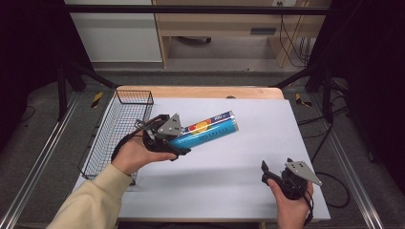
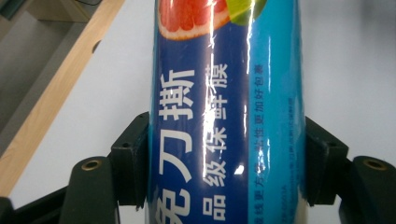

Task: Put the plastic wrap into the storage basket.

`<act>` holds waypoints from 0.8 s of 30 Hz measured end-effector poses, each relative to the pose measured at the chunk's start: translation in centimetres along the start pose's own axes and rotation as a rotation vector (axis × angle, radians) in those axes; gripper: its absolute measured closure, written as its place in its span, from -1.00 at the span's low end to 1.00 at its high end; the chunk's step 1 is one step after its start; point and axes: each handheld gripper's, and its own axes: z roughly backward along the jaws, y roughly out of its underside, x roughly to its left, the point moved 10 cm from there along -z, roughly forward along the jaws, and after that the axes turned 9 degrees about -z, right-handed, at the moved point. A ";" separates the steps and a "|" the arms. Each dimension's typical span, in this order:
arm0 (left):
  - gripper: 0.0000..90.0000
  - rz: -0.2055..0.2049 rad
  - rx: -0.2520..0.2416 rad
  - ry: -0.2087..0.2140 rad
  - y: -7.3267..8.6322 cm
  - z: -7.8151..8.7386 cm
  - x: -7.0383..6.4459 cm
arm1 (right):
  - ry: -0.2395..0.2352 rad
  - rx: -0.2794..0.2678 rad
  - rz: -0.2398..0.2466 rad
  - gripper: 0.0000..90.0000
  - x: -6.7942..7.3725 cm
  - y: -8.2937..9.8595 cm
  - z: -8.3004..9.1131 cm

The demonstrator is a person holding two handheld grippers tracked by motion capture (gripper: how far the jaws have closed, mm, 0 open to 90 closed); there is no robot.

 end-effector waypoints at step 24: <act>-0.29 0.124 0.147 -0.268 3.6 6.1 2.4 | 0.017 -0.012 -0.007 -0.70 -0.3 -0.1 0.3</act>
